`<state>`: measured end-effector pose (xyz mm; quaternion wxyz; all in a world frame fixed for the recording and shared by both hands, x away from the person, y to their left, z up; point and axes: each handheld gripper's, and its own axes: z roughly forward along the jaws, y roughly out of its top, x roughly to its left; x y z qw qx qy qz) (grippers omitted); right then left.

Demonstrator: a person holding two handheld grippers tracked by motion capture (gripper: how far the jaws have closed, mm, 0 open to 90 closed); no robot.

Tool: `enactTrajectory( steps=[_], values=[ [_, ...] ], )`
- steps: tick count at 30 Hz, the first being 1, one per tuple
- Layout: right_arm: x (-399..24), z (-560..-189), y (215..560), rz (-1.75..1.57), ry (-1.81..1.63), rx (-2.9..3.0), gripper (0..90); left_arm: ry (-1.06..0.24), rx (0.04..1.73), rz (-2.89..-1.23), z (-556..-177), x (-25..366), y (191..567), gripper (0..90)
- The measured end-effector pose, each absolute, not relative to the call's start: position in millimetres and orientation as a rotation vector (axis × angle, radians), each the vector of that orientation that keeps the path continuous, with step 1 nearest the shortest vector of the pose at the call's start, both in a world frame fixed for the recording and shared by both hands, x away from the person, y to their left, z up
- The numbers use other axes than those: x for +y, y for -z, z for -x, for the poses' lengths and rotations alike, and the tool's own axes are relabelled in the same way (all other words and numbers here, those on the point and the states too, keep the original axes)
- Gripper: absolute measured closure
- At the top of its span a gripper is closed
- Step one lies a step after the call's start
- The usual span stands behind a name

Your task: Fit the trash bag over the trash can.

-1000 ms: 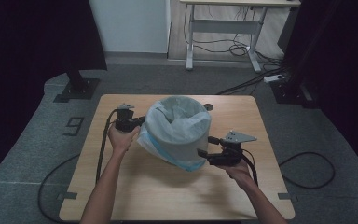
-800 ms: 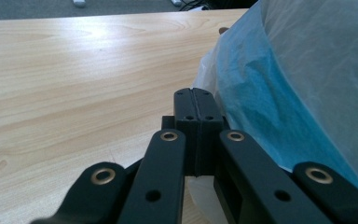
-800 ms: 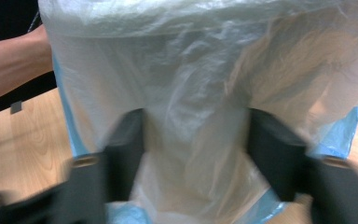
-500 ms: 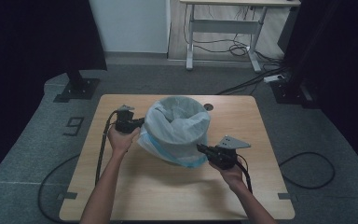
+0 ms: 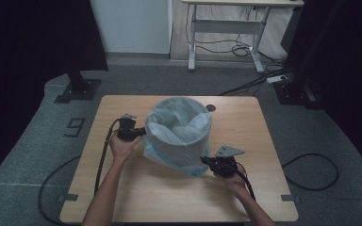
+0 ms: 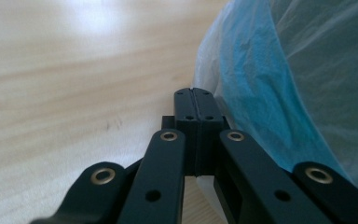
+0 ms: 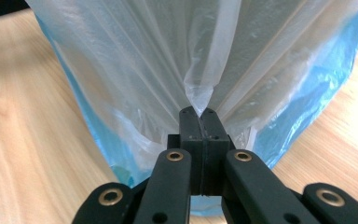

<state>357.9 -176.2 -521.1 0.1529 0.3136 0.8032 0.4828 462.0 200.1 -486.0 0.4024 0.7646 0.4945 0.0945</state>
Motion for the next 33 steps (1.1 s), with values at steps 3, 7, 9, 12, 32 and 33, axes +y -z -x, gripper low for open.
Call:
enactTrajectory(
  steps=[3, 7, 9, 12, 32, 33],
  values=[
    [-179, -359, 524, -0.915, -1.408, 2.290, 88.0, -0.265, 1.246, -1.928, -460, 200, 486, 89.2],
    [-185, -359, 519, -0.943, -1.487, 2.238, 69.8, -0.333, 1.208, -1.917, -453, 207, 476, 64.1],
    [-189, -359, 518, -0.955, -1.528, 2.214, 63.1, -0.391, 1.210, -1.891, -446, 213, 469, 50.8],
    [-194, -359, 517, -0.980, -1.558, 2.188, 55.5, -0.479, 1.205, -1.885, -436, 222, 457, 37.4],
    [-226, -332, 499, -0.929, -1.658, 2.092, 39.9, -0.313, 0.841, -1.896, -422, 193, 343, 30.2],
    [-227, -332, 498, -0.927, -1.659, 2.085, 40.0, -0.295, 0.824, -1.904, -425, 187, 338, 29.6]
  ],
)
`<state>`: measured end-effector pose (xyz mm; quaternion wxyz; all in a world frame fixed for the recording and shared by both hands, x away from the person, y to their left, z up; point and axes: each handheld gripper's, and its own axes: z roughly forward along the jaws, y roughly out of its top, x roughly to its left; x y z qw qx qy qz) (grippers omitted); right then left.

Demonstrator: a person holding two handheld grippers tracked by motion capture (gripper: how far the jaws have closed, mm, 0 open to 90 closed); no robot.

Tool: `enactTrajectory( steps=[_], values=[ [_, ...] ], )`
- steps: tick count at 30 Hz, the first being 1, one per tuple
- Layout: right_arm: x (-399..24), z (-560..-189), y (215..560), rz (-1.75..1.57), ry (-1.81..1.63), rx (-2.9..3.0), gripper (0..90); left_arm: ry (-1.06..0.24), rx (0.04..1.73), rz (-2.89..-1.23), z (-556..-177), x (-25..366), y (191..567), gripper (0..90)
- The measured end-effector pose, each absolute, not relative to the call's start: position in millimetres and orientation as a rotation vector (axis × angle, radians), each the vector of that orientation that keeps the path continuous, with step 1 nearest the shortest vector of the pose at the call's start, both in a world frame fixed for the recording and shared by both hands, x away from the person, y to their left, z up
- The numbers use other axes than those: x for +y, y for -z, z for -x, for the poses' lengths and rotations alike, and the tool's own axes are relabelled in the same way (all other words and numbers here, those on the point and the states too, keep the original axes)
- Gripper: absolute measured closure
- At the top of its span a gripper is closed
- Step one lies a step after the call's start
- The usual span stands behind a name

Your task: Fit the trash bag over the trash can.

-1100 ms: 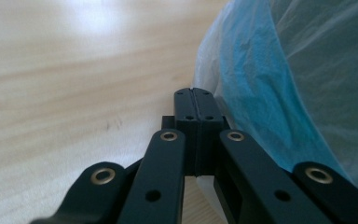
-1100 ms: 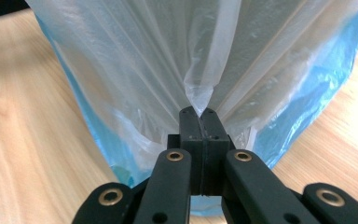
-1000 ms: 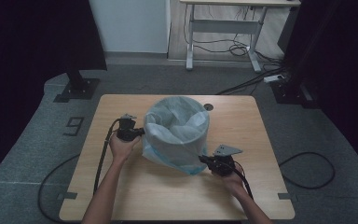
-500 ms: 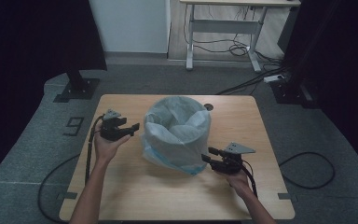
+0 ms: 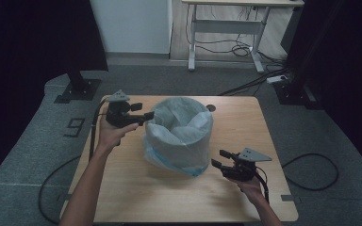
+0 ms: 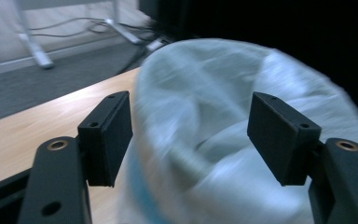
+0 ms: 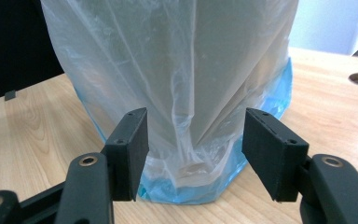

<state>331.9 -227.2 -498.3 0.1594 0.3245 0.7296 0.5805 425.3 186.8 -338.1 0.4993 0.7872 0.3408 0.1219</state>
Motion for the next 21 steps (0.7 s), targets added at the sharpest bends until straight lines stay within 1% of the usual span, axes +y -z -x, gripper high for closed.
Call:
enactTrajectory(
  steps=[1, 2, 3, 4, 5, 6, 7, 8, 10, 15, 21],
  values=[
    [-227, -332, 498, -0.927, -1.659, 2.085, 40.0, -0.295, 0.824, -1.904, -425, 187, 338, 29.3],
    [-229, -333, 498, -0.940, -1.667, 2.075, 39.9, -0.286, 0.799, -1.911, -432, 173, 330, 29.8],
    [-230, -333, 498, -0.944, -1.668, 2.073, 39.9, -0.286, 0.799, -1.911, -432, 173, 330, 29.9],
    [-231, -334, 499, -0.953, -1.667, 2.070, 39.9, -0.246, 0.776, -1.923, -439, 157, 326, 29.9],
    [-232, -334, 499, -0.961, -1.669, 2.068, 39.9, -0.246, 0.776, -1.923, -439, 157, 326, 29.9],
    [-233, -334, 501, -0.978, -1.677, 2.064, 39.9, -0.224, 0.764, -1.950, -448, 142, 325, 30.1],
    [-233, -334, 501, -0.978, -1.677, 2.064, 39.9, -0.224, 0.764, -1.950, -448, 142, 325, 30.1],
    [-233, -333, 503, -0.993, -1.680, 2.065, 40.0, -0.199, 0.763, -1.968, -457, 128, 326, 30.1],
    [-233, -332, 504, -0.990, -1.671, 2.071, 40.0, -0.176, 0.769, -1.977, -465, 116, 329, 30.3],
    [-236, -330, 503, -0.993, -1.664, 2.070, 40.1, -0.150, 0.772, -2.019, -478, 93, 336, 30.4],
    [-238, -331, 504, -1.002, -1.663, 2.066, 40.1, -0.117, 0.774, -2.058, -485, 77, 345, 30.4]
  ],
)
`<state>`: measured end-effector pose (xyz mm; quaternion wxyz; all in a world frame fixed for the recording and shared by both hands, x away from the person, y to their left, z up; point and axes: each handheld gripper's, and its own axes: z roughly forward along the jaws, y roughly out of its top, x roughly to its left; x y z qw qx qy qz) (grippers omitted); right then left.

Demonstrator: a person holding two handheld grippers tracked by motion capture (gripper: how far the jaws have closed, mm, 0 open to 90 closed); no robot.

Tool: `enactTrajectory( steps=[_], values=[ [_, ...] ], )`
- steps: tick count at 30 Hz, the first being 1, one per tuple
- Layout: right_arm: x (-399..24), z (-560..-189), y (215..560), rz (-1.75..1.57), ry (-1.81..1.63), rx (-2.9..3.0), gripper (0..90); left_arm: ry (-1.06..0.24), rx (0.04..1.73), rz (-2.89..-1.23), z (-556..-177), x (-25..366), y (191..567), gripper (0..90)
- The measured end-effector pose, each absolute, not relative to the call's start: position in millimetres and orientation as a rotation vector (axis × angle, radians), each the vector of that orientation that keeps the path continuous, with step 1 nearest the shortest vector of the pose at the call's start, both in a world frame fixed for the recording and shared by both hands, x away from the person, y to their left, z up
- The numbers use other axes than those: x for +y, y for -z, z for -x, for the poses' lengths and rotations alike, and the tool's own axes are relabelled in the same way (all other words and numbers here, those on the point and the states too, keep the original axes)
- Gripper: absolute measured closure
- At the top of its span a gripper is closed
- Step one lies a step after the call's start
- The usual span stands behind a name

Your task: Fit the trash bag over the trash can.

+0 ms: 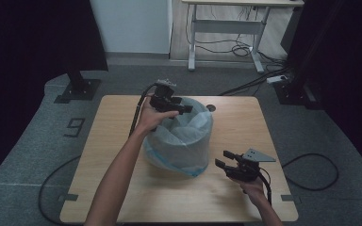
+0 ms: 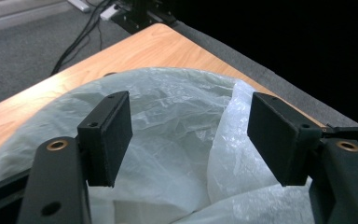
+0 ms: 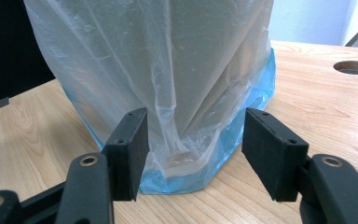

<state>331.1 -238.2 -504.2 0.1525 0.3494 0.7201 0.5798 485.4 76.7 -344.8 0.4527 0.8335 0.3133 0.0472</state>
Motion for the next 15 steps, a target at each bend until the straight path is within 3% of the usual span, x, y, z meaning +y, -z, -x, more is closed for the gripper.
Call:
enactTrajectory(
  steps=[15],
  values=[
    [-227, -331, 510, -0.972, -1.645, 2.139, 40.1, -0.078, 0.727, -2.259, -494, 27, 362, 32.8]
  ],
)
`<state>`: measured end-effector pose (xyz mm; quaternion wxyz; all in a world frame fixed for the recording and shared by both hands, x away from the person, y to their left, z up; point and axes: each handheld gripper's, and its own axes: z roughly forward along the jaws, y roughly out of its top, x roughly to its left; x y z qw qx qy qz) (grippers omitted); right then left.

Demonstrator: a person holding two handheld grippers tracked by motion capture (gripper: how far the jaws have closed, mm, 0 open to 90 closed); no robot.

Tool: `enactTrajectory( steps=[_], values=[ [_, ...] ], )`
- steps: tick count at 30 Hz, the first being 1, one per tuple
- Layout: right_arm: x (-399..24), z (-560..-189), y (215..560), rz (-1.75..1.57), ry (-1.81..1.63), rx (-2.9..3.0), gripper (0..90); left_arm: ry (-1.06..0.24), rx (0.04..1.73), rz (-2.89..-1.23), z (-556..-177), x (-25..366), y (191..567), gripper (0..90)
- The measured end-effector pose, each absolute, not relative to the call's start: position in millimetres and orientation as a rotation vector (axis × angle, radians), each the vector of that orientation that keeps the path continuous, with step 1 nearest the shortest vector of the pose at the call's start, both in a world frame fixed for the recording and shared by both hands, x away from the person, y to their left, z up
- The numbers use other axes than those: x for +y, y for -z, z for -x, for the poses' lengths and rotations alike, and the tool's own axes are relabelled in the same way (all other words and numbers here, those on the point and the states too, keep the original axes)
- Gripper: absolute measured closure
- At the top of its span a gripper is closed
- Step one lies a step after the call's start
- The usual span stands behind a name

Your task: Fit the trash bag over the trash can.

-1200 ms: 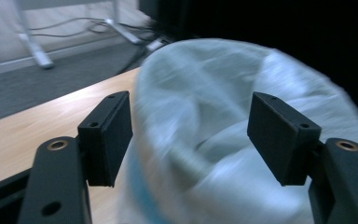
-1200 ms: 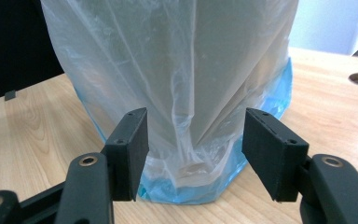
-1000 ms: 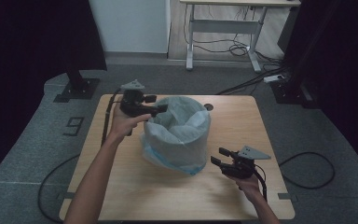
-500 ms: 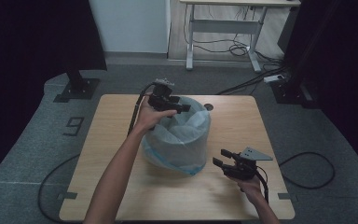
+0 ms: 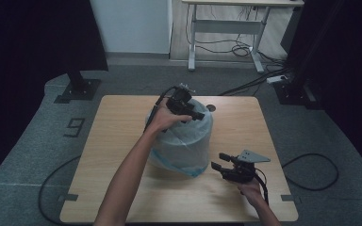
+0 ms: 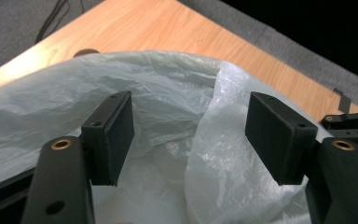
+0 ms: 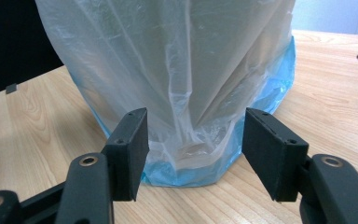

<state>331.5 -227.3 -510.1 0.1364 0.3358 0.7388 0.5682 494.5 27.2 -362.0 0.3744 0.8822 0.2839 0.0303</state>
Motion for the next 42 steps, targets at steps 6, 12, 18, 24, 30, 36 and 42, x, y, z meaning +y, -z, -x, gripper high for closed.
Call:
enactTrajectory(
  steps=[6, 12, 18, 24, 30, 36, 42],
  values=[
    [-227, -331, 510, -0.966, -1.643, 2.144, 40.1, -0.043, 0.782, -2.346, -502, 14, 379, 34.6],
    [-229, -332, 509, -0.974, -1.643, 2.142, 40.1, -0.022, 0.808, -2.377, -505, 10, 385, 34.1],
    [-228, -331, 509, -0.971, -1.639, 2.150, 40.0, -0.059, 0.793, -2.324, -499, 19, 372, 32.5],
    [-229, -331, 509, -0.978, -1.638, 2.145, 40.0, -0.110, 0.796, -2.269, -492, 41, 353, 32.3],
    [-227, -332, 510, -0.978, -1.633, 2.146, 40.0, -0.125, 0.863, -2.237, -497, 66, 352, 32.7],
    [-226, -332, 512, -0.980, -1.627, 2.156, 40.0, -0.141, 0.876, -2.293, -499, 63, 354, 33.7],
    [-228, -332, 511, -0.977, -1.626, 2.151, 40.0, -0.098, 0.920, -2.394, -505, 49, 366, 33.2]
  ],
)
